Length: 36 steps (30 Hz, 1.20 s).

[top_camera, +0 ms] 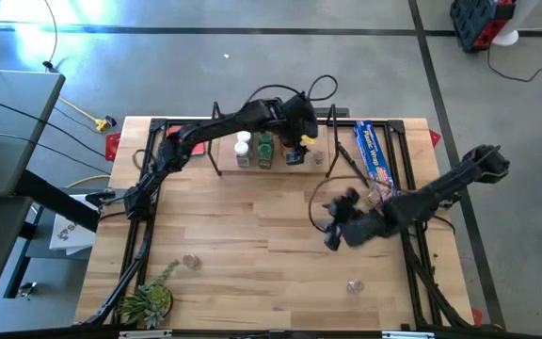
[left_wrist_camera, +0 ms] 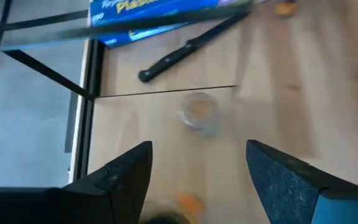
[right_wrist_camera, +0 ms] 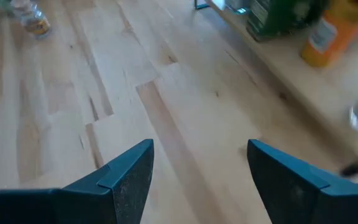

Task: Shelf spices
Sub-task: Put the top left brown seasoning bottle on the shelf

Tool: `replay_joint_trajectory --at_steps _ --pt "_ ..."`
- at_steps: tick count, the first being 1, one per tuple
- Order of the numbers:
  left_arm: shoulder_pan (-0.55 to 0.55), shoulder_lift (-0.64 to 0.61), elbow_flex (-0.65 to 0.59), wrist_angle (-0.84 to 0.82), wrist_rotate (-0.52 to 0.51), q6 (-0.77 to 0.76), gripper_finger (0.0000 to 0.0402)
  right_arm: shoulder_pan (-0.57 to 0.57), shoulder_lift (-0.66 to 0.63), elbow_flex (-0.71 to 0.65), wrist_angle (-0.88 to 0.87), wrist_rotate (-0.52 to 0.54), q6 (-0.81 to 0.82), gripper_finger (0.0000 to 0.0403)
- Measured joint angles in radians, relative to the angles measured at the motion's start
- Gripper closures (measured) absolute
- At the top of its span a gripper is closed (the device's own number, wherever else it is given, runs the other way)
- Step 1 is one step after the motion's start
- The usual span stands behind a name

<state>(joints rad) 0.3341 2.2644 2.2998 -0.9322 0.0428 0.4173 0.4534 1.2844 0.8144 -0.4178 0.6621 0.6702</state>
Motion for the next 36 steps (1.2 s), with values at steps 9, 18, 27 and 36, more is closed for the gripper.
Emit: replay_joint_trajectory --at_steps 9,18,27,36 --pt "-0.092 -0.322 -0.070 -0.197 -0.138 -0.077 0.0180 -0.511 0.002 0.326 -0.303 -0.381 -0.567 0.0221" --pt "-0.225 -0.668 -0.357 -0.212 -0.336 -0.355 0.0200 -0.740 0.261 0.572 -0.433 -0.533 -0.882 0.0313" --pt "-0.489 -0.925 -0.731 -0.163 -0.638 -0.669 0.0200 -0.785 0.438 0.773 -0.570 -0.720 -1.072 0.0353" --pt "-0.652 -1.084 -1.043 -0.033 -0.820 -0.834 0.0200 -0.809 0.441 0.773 -0.632 -0.718 -1.065 0.0357"
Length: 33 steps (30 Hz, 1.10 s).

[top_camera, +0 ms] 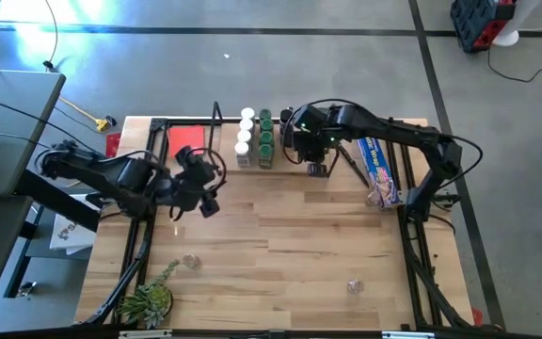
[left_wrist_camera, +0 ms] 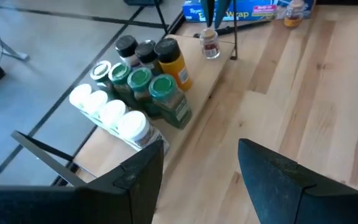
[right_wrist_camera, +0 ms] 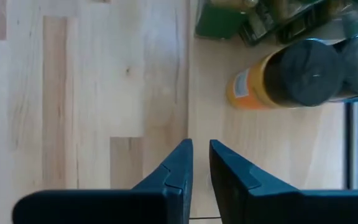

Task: Shelf spices
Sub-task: Put the top left brown seasoning bottle on the shelf

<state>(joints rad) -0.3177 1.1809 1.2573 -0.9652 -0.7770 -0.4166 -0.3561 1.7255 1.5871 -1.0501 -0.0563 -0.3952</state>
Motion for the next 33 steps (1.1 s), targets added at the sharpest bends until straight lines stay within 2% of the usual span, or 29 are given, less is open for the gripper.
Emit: replay_joint_trajectory --at_steps 8,13,17,22,28,33 --pt "-0.053 -0.045 -0.126 0.096 -0.044 -0.040 0.0200 -0.005 0.049 0.000 -0.048 0.003 -0.003 0.0357" --pt "-0.081 -0.044 -0.133 0.097 -0.060 -0.072 0.0200 -0.008 0.053 0.000 -0.070 0.072 -0.002 0.0357" --pt "-0.099 -0.044 -0.134 0.096 -0.105 -0.072 0.0200 -0.036 0.056 -0.004 -0.100 0.078 0.001 0.0357" --pt "-0.102 -0.044 -0.134 0.096 -0.153 -0.053 0.0200 -0.086 0.074 -0.044 -0.037 0.083 0.002 0.0357" --pt "-0.102 -0.044 -0.134 0.095 -0.168 -0.053 0.0200 -0.098 0.096 -0.049 -0.047 0.160 -0.010 0.0357" --pt "-0.102 -0.044 -0.134 0.096 -0.168 -0.053 0.0200 -0.098 0.096 -0.049 -0.090 0.161 -0.006 0.0357"
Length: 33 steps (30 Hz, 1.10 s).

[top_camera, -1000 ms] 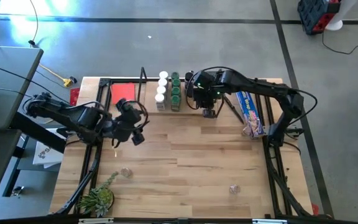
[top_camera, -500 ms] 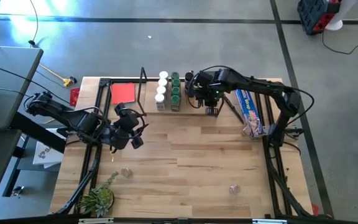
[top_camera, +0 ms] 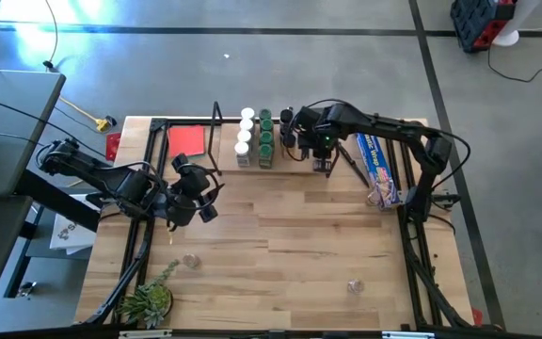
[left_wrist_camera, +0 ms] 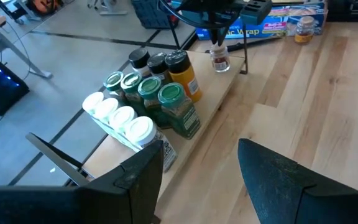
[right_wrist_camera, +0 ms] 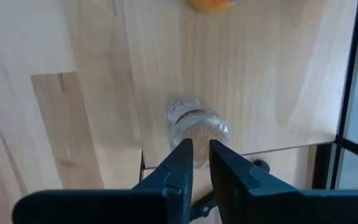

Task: Shelf spices
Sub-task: Put the top left brown seasoning bottle on the shelf

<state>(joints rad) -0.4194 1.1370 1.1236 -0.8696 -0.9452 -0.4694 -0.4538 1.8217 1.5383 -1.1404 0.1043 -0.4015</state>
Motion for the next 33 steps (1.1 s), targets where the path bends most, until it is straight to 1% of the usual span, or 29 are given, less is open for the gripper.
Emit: replay_joint_trajectory --at_steps 6,14,21,26,33 --pt "0.000 0.002 0.000 0.000 0.000 -0.001 0.0200 0.000 0.000 0.000 -0.003 -0.003 0.009 0.0357" --pt "-0.001 0.002 0.000 0.001 0.002 -0.018 0.0200 0.000 0.044 0.004 0.002 0.000 0.011 0.0357" --pt "-0.001 0.002 0.000 0.000 0.017 -0.024 0.0200 -0.001 0.052 0.004 0.074 0.011 0.008 0.0357" --pt "-0.001 0.002 0.000 0.000 0.017 -0.025 0.0200 -0.007 0.054 0.002 0.121 0.029 -0.023 0.0357" --pt "-0.001 0.002 0.000 0.000 0.019 -0.027 0.0200 -0.038 0.055 0.001 0.170 0.037 -0.048 0.0357"
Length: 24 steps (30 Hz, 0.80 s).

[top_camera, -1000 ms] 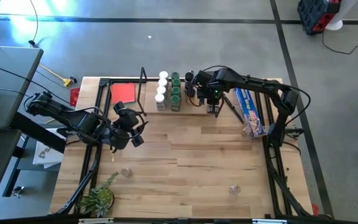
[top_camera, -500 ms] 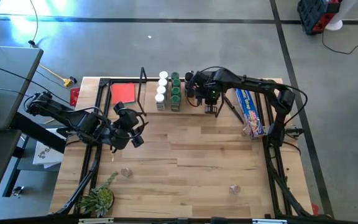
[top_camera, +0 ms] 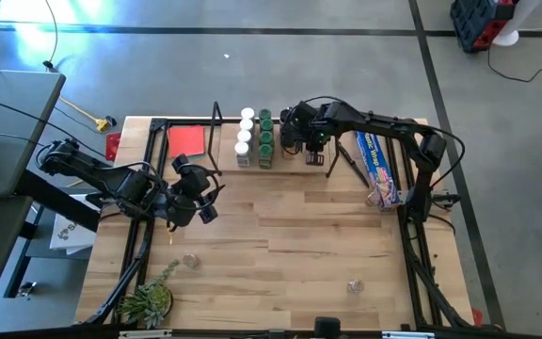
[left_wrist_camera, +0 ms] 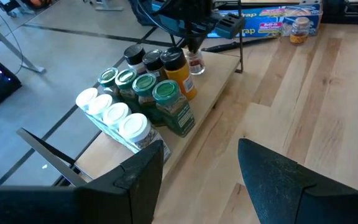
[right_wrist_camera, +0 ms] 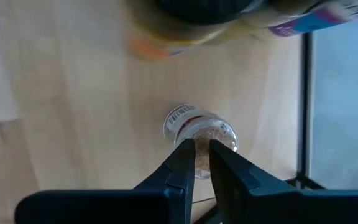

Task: Shelf spices
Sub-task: Put the top left brown seasoning bottle on the shelf

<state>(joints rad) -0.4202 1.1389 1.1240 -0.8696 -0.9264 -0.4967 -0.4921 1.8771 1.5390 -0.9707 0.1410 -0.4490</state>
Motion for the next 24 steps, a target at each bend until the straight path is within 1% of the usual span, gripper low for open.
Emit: replay_joint_trajectory --at_steps 12,24 --pt "0.000 0.000 0.000 0.002 0.000 -0.001 0.0200 -0.080 0.003 -0.003 0.113 0.000 -0.048 0.0357" --pt "0.001 0.000 0.000 0.003 0.000 -0.003 0.0200 -0.132 0.003 -0.003 0.180 0.000 -0.049 0.0357"
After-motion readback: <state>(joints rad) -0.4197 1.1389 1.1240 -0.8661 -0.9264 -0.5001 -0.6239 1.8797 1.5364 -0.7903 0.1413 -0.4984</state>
